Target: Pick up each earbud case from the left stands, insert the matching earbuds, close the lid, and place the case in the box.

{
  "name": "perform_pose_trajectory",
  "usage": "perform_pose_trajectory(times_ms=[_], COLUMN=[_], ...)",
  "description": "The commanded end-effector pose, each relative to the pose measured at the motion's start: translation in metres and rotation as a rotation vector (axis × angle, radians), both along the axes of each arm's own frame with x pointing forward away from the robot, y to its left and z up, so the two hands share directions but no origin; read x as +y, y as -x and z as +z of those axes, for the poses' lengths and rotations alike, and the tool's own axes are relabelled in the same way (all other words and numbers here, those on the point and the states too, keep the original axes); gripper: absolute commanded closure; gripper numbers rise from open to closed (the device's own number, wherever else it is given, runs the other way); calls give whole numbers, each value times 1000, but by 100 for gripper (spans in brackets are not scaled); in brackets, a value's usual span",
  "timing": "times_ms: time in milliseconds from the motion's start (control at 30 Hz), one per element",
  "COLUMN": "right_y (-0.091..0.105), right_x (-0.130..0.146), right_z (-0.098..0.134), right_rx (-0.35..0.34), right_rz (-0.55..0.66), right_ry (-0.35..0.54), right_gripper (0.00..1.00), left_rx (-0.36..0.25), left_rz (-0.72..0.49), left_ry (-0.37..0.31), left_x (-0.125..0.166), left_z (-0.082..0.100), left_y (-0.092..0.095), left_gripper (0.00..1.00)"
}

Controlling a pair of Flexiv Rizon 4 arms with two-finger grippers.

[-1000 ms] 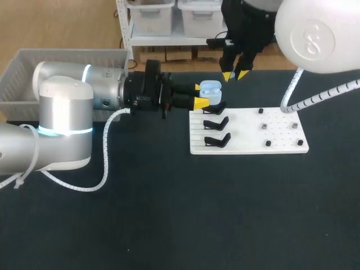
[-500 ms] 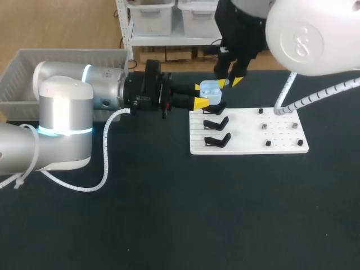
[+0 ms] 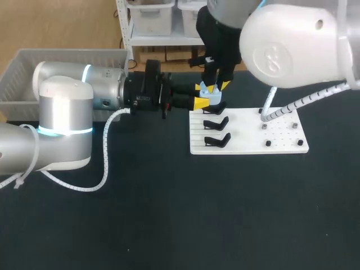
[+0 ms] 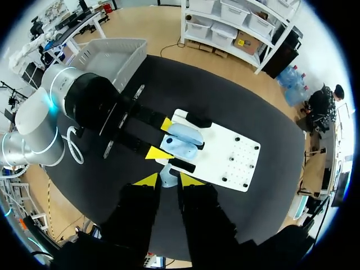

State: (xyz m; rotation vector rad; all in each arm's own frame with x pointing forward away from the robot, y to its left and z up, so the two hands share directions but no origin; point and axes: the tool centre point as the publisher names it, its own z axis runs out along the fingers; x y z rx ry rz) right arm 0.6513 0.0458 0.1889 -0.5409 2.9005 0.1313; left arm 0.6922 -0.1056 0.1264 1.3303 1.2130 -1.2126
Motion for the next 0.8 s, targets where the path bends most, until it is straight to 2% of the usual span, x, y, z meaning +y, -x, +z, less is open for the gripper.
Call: perform_pose_trajectory(times_ms=[33, 800], right_y=[-5, -21], right_x=[5, 12], right_z=[-5, -16], right_rx=[7, 4], right_rz=[6, 8], right_ry=[6, 24], right_gripper=[100, 100], left_rx=[-4, -4], left_rz=[5, 5], left_ry=[2, 2], left_x=[0, 0], left_z=[-1, -1], left_y=[2, 2], left_gripper=[100, 100])
